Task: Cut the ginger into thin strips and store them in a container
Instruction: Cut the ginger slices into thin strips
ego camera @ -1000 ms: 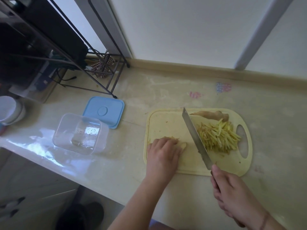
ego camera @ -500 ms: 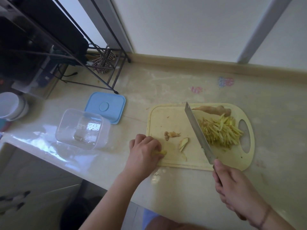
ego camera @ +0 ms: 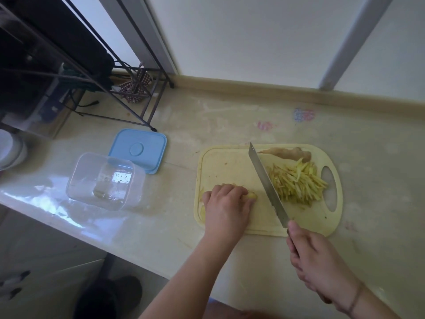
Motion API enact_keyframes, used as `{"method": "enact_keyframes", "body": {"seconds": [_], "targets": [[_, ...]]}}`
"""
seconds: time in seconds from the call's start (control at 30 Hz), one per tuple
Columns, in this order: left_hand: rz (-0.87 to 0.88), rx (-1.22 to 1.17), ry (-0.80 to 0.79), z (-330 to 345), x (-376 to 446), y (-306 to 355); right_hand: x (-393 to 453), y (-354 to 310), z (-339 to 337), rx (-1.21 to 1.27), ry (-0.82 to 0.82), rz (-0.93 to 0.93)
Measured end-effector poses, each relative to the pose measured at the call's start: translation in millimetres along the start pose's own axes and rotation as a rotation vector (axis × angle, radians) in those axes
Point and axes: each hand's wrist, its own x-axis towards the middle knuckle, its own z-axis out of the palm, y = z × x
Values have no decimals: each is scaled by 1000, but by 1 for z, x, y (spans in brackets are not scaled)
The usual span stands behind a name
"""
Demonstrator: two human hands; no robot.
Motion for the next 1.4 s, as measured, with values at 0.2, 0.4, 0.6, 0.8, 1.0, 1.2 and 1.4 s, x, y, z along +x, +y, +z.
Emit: {"method": "enact_keyframes", "body": {"seconds": [0.2, 0.4, 0.6, 0.8, 1.0, 1.2, 1.4], "targets": [[39, 58, 12, -1, -2, -7, -3, 6, 2, -20, 25, -13], [13, 6, -23, -2, 2, -1, -3, 8, 2, -26, 32, -16], [144, 76, 65, 5, -1, -5, -2, 6, 0, -10, 20, 7], [-39, -179, 143, 6, -10, 5, -1, 7, 0, -18, 24, -15], [65, -57, 166, 8, -17, 0, -1, 4, 0, -10, 4, -2], [81, 7, 16, 3, -3, -5, -3, 4, 0, 10, -5, -1], [24, 0, -89, -7, 0, 14, -2, 2, 0, 32, -15, -4]]}}
